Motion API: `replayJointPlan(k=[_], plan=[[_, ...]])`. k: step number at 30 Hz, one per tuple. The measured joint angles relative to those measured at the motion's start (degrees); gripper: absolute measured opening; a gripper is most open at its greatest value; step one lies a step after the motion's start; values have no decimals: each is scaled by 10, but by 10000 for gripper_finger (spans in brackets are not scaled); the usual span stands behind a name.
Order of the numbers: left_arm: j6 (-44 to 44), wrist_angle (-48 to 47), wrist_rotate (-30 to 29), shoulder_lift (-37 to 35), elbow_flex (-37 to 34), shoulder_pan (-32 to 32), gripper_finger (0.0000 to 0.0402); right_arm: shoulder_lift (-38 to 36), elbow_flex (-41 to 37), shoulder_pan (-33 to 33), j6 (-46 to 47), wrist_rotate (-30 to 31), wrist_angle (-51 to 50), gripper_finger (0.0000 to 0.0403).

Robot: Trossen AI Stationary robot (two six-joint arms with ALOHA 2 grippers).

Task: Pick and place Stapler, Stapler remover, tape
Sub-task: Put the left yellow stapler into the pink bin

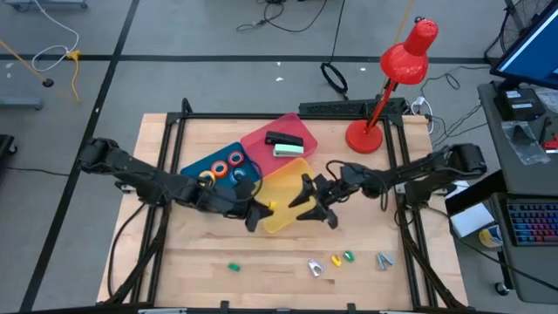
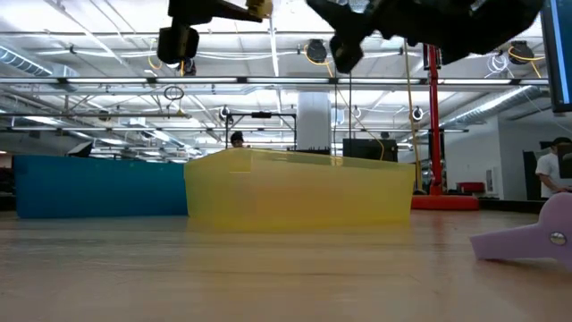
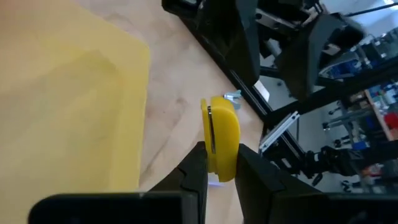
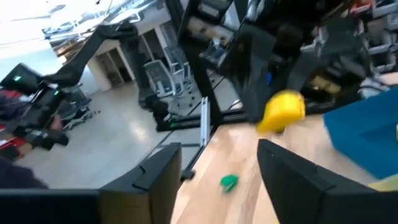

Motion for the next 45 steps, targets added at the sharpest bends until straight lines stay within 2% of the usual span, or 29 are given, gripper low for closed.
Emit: replayJointPlan(k=[6,11,16,31,38,45], plan=[[32,-3,1,0,0,14,62,33,53,-15,1,1,-7,258],[57,-3,1,0,0,25,62,51,86,-27,0,4,-36,285],[78,-3,0,0,0,25,62,51,91,-43,-2,72,-55,301],[125,19,-19,0,0,29,62,53,90,-53,13,100,-60,304],[144,24,-20,0,0,41,62,104,91,-53,55,104,7,304],[146,21,-19,0,0,42,62,106,91,-51,63,103,6,296]])
